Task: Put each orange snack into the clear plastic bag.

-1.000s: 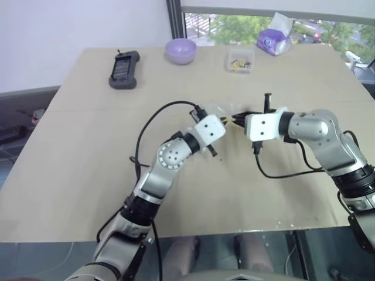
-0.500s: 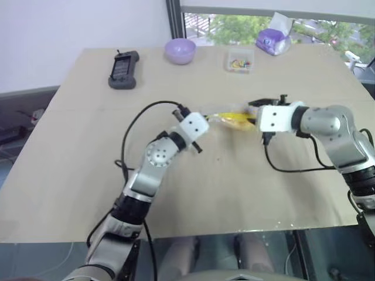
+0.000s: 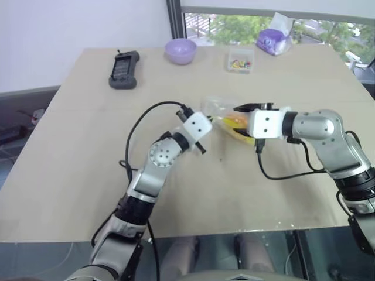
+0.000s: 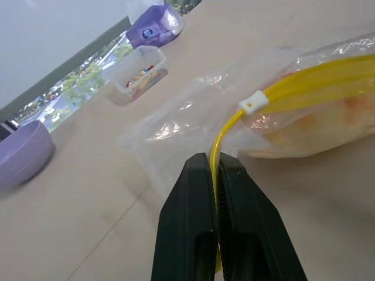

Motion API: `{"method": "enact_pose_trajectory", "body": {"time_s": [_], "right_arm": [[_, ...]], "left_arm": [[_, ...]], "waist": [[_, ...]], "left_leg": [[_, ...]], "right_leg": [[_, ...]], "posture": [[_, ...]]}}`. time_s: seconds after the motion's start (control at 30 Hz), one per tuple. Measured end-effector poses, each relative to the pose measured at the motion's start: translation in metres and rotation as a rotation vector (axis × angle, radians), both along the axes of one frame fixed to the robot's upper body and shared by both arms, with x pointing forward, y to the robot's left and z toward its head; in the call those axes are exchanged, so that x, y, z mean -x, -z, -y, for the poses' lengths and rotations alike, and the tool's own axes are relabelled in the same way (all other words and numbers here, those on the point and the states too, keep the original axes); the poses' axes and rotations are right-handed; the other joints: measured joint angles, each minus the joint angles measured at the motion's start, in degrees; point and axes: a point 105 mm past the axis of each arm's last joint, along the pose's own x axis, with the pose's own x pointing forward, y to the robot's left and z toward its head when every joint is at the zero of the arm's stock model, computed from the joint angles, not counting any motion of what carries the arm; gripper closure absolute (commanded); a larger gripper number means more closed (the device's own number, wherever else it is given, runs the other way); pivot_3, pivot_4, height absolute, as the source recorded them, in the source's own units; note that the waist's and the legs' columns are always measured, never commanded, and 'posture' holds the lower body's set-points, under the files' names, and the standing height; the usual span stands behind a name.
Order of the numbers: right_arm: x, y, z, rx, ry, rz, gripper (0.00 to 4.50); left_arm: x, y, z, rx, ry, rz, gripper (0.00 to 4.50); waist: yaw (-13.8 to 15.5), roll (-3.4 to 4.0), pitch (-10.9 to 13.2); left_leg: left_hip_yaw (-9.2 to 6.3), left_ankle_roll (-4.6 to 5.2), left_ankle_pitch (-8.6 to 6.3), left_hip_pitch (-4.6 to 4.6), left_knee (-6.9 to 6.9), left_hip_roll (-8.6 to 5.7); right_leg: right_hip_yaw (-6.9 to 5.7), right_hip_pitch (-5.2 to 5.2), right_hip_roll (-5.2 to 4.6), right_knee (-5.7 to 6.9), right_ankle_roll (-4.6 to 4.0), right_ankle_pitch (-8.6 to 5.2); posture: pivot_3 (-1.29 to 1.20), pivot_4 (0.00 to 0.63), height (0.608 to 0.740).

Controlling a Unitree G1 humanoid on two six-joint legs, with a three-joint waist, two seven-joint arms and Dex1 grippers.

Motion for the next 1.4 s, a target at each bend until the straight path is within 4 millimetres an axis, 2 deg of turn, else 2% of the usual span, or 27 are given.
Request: {"method": "enact_pose_trajectory", "body": {"time_s": [0.3,0.33,0.37,0.5,0.83,1.4], "right_arm": [[-0.004,0.008,-0.016,-0.122,0.066,-0.154,1.81],[-0.004,0.009,-0.016,-0.125,0.071,-0.159,2.34],[-0.005,0.009,-0.017,-0.126,0.073,-0.160,2.65],[-0.006,0.009,-0.018,-0.133,0.081,-0.155,4.44],[-0.005,0.008,-0.021,-0.143,0.075,-0.151,4.44],[-0.004,0.011,-0.019,-0.138,0.076,-0.139,4.44]], "left_arm": [[0.012,0.003,0.012,-0.005,0.092,-0.011,4.50],[0.012,0.003,0.012,-0.007,0.094,-0.013,4.50],[0.012,0.003,0.012,-0.011,0.096,-0.014,4.50],[0.013,0.001,0.011,-0.033,0.106,0.017,4.50],[0.016,-0.003,0.008,-0.085,0.123,0.108,4.50],[0.020,0.000,0.013,-0.066,0.145,0.111,4.50]], "waist": [[0.01,0.00,0.00],[0.01,0.00,0.00],[0.01,0.00,0.00],[-0.05,0.00,0.00],[-0.04,0.00,0.00],[-0.05,0.01,0.00]], "left_leg": [[-0.02,0.00,0.00,0.00,0.00,0.00],[-0.02,0.00,0.00,0.00,0.00,0.00],[-0.02,0.00,0.00,0.00,0.00,0.00],[-0.02,0.00,0.00,0.00,0.00,0.00],[-0.01,0.00,0.00,0.00,0.00,0.00],[-0.02,0.00,0.00,0.00,0.00,-0.01]], "right_leg": [[0.00,0.00,0.00,0.02,0.00,0.00],[0.00,-0.01,0.00,0.02,0.00,0.00],[-0.01,-0.01,0.00,0.02,0.00,0.00],[0.00,-0.01,0.00,0.02,0.00,0.00],[0.00,-0.01,0.00,0.02,0.00,0.00],[-0.01,-0.01,0.00,0.02,0.00,0.00]], "posture": [[0.00,0.150,0.740],[0.00,0.150,0.740],[0.00,0.150,0.740],[0.00,0.150,0.740],[0.00,0.150,0.740],[0.00,0.150,0.740]]}}
